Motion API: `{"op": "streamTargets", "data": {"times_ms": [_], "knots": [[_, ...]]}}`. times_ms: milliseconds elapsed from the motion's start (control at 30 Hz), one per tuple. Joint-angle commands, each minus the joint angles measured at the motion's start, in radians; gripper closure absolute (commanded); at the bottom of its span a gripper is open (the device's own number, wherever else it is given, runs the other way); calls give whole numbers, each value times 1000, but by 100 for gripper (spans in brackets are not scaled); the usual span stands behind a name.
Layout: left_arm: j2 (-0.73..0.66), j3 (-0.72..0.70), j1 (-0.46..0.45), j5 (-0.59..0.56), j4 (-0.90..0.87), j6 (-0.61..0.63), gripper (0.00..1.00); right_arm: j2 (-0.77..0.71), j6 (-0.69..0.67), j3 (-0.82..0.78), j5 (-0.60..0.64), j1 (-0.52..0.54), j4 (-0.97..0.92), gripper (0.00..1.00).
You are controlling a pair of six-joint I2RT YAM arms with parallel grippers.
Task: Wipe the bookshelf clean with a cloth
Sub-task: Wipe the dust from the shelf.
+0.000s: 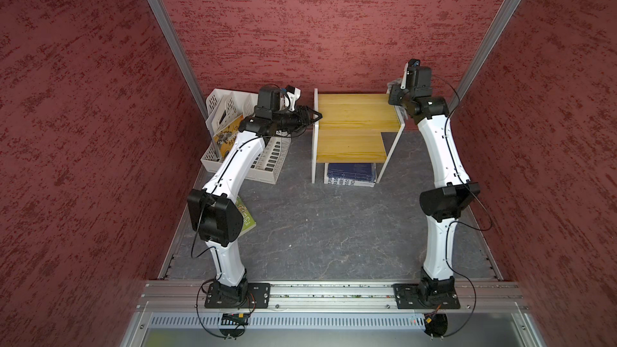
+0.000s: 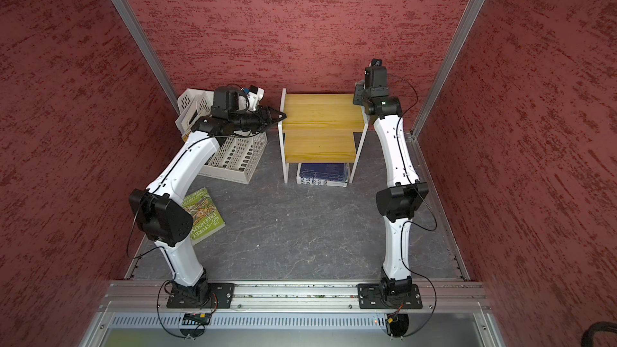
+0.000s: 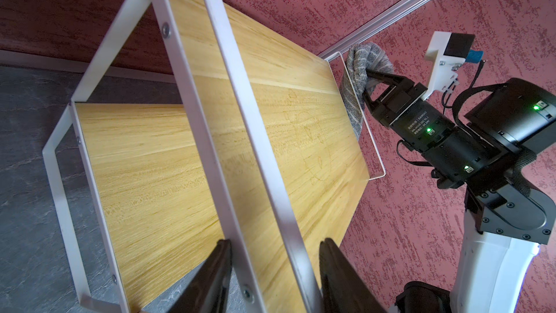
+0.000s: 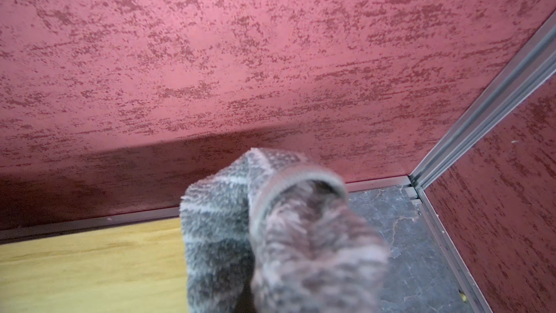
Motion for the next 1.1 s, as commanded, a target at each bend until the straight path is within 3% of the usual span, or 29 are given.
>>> {"op": "streamTargets", "data": {"times_ms": [0,267,800,933,1067], "knots": [[-2,-12,-19,11,-20,14,51,45,-13,20,-96,20,42,94],[-12,-14,-19,2,-22,15,51,-27,-25,14,-116,20,-78,95],[-20,-17,-19,-4,-26,23,49,-521,-3,-546,-186,21,-104,97],[-17,-12,-15,-3,-26,24,47,-592,10,-619,-192,20,-107,97],[-24,6,-6,-3,-38,28,42,-610,17,-580,-181,22,-131,97]]}}
